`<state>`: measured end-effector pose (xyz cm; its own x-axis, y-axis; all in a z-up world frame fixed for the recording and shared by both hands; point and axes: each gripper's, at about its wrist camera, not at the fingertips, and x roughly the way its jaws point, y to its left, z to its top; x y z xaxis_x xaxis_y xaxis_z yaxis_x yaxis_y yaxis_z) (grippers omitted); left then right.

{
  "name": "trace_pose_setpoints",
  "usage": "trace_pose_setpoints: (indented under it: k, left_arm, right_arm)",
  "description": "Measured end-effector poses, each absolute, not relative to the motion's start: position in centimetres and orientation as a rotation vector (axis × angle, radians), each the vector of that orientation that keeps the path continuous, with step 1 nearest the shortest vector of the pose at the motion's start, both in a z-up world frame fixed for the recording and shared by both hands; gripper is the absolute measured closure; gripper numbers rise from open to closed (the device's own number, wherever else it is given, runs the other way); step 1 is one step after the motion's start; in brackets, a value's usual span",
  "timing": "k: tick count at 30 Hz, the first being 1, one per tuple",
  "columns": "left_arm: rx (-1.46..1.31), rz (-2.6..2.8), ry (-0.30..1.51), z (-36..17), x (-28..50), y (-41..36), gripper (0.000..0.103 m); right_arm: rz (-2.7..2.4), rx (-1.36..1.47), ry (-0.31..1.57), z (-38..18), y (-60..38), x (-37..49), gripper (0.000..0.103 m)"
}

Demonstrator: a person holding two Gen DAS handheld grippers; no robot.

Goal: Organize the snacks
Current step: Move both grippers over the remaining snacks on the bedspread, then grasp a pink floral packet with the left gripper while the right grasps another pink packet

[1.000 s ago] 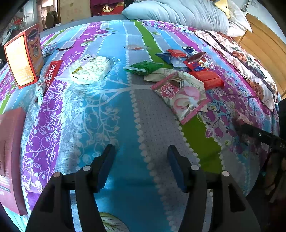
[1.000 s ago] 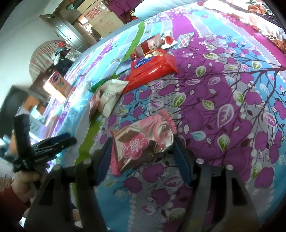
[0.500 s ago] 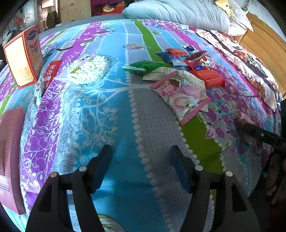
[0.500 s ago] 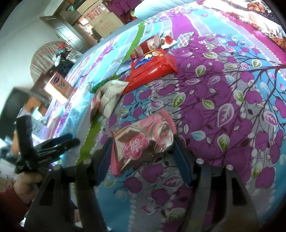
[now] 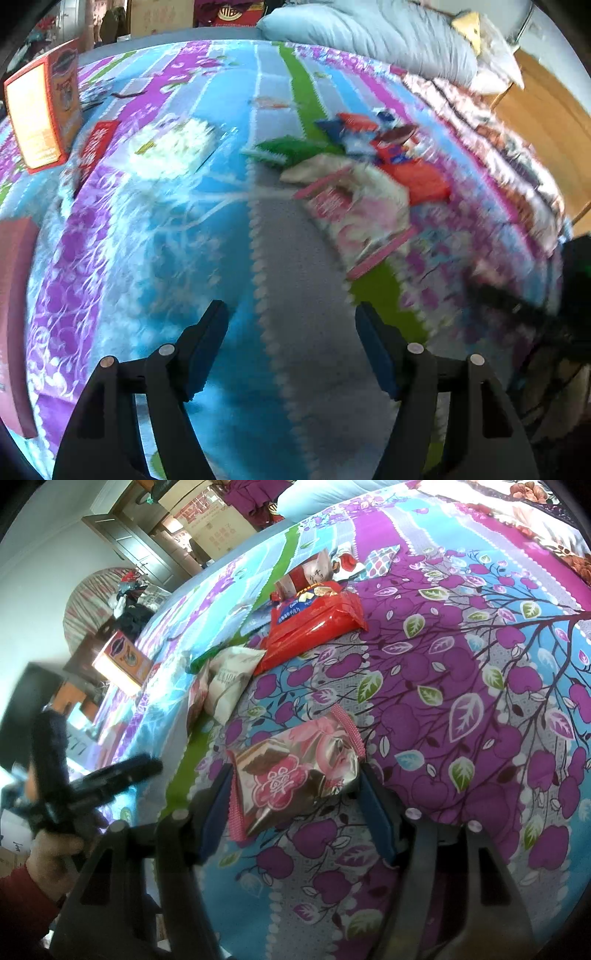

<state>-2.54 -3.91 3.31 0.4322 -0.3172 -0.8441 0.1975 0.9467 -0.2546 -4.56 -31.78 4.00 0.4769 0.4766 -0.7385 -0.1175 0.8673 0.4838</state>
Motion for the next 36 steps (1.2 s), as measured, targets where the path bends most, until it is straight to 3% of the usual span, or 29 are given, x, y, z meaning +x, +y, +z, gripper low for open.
trace_pose_setpoints:
  k: [15, 17, 18, 21, 27, 32, 36]
  left_arm:
    - [-0.395, -0.357, 1.097, 3.2, 3.6, -7.6, 0.028]
    - [-0.385, -0.342, 1.127, 2.4, 3.9, -7.7, 0.035]
    - [-0.371, -0.339, 1.136, 2.2, 3.9, -7.8, 0.044]
    - [-0.294, -0.353, 1.114, 2.5, 3.3, -8.0, 0.053]
    - [-0.035, -0.417, 1.087, 4.7, 0.9, -7.1, 0.056]
    - [0.145, -0.455, 1.133, 4.0, -1.5, -5.0, 0.051]
    - [0.008, -0.396, 1.08, 4.0, -2.5, -2.2, 0.031]
  right_arm:
    - [0.383, 0.403, 1.018, 4.0, -31.7, -4.6, 0.036]
    - [0.384, 0.404, 1.018, 4.0, -31.4, -4.7, 0.036]
    - [0.383, 0.403, 1.018, 4.0, -31.8, -4.7, 0.036]
    - [0.384, 0.405, 1.017, 4.0, -31.7, -4.8, 0.036]
    - [0.385, 0.406, 1.018, 4.0, -32.0, -4.6, 0.036]
    - [0.389, 0.406, 1.018, 4.0, -31.9, -4.7, 0.035]
    - [0.407, 0.401, 1.021, 4.2, -31.6, -4.6, 0.028]
